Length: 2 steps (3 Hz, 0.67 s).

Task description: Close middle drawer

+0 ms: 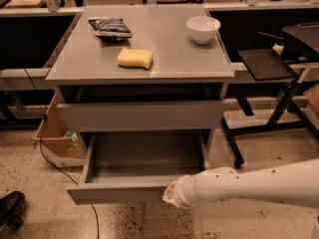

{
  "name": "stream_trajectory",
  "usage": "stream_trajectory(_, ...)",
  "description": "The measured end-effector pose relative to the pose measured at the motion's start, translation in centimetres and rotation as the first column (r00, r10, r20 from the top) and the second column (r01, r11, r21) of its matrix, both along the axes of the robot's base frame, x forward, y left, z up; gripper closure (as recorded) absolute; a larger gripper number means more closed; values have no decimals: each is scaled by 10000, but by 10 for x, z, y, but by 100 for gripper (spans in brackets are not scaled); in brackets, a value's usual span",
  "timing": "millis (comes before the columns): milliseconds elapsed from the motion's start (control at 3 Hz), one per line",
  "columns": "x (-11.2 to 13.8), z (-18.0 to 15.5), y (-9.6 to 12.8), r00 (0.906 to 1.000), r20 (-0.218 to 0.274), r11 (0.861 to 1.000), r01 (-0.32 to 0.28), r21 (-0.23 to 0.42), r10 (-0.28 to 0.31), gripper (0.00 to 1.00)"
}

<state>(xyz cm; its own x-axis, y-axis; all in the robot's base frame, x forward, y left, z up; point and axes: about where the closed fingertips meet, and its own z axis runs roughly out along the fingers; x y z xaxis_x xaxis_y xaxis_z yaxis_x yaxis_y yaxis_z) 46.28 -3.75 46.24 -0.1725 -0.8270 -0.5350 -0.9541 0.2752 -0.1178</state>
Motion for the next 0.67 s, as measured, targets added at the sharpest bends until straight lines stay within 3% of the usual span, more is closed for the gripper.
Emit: stream_trajectory(667, 22, -37, -16, 9985, 542, 9999, 34, -167, -25, 100)
